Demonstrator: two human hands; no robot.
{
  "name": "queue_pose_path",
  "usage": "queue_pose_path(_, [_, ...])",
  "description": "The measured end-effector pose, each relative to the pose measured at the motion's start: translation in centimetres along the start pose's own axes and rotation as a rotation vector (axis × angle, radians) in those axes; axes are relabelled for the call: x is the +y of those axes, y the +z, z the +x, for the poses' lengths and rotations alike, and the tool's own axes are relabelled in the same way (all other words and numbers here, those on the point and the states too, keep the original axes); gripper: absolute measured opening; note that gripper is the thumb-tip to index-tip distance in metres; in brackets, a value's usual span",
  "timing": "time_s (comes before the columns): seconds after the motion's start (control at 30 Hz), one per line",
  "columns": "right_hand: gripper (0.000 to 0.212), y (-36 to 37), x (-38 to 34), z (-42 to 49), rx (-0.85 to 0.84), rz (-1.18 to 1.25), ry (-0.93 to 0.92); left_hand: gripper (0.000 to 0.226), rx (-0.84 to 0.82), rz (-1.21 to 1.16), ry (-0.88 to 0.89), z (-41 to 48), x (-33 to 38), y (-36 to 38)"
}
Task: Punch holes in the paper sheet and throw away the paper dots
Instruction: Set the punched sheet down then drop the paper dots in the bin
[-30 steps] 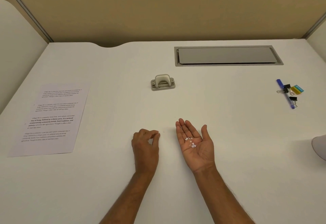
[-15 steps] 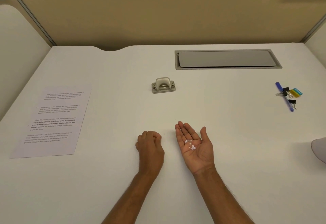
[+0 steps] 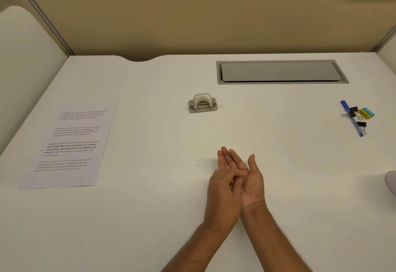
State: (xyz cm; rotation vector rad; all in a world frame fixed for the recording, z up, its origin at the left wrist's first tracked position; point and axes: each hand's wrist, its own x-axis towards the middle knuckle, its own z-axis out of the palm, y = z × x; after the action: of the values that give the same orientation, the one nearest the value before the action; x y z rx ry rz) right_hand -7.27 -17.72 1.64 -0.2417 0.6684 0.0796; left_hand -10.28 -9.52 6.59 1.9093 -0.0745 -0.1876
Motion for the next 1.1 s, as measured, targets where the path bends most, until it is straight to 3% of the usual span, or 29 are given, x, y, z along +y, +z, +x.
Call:
queue_pose_path(0.07, [0.061,0.2,-0.1,0.1,0.014,0.004,-0.004,0.015,0.116,0.002,0.052,0.0,-1.5,-0.2])
queue_pose_path(0.2, [0.057,0.4,-0.1,0.0,-0.019,0.070,-0.012,0.017,0.396,0.118,0.082,1.5,-4.6,-2.2])
queue_pose_path(0.27, [0.057,0.3,-0.2,0.0,-0.037,0.093,-0.015,0.024,0.456,0.195,0.041,2.4,-6.4,-3.4])
queue_pose_path(0.47, [0.057,0.5,-0.1,-0.2,-0.052,0.098,-0.013,0.034,0.334,0.277,-0.024,4.3,-8.6,-5.7])
queue_pose_path(0.83, [0.058,0.4,-0.2,-0.2,-0.043,0.082,-0.004,0.006,0.305,0.274,-0.035,5.7,-8.2,-6.1])
queue_pose_path(1.1, [0.058,0.4,-0.1,-0.1,-0.045,0.080,-0.006,0.016,0.271,0.535,0.005,6.1,-8.3,-5.5])
